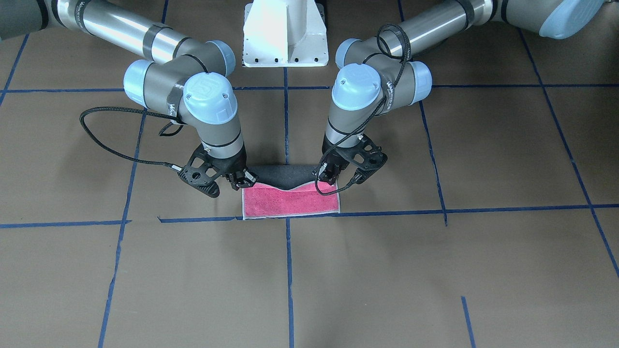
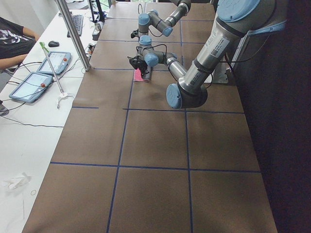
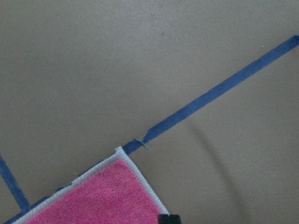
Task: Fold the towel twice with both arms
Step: 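Lay the folded edge down on the far edge and release both grippers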
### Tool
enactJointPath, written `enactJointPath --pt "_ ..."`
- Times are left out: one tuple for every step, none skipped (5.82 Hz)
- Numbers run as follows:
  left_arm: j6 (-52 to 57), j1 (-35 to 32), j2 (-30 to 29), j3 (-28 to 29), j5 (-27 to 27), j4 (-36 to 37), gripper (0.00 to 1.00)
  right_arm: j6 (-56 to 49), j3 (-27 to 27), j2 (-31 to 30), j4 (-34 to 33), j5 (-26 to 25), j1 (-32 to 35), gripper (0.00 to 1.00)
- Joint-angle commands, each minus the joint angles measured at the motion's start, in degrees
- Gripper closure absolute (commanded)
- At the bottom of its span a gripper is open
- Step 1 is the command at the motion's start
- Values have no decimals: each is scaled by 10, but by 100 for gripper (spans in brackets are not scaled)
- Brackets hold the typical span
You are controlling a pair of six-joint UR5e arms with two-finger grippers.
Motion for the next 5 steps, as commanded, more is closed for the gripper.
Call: enactJointPath --pt "4 -6 -8 14 0 -1 100 -1 -46 16 41 4 7 100" --pt "7 -9 -12 20 0 -1 100 -4 -60 26 42 9 12 100" --pt "11 -16 -15 24 0 -1 100 -13 -61 29 42 22 23 100" --pt "19 -23 -24 36 0 -1 100 -24 -63 29 42 27 33 100" --pt "27 -29 -25 38 0 -2 100 -31 -68 29 42 28 36 100"
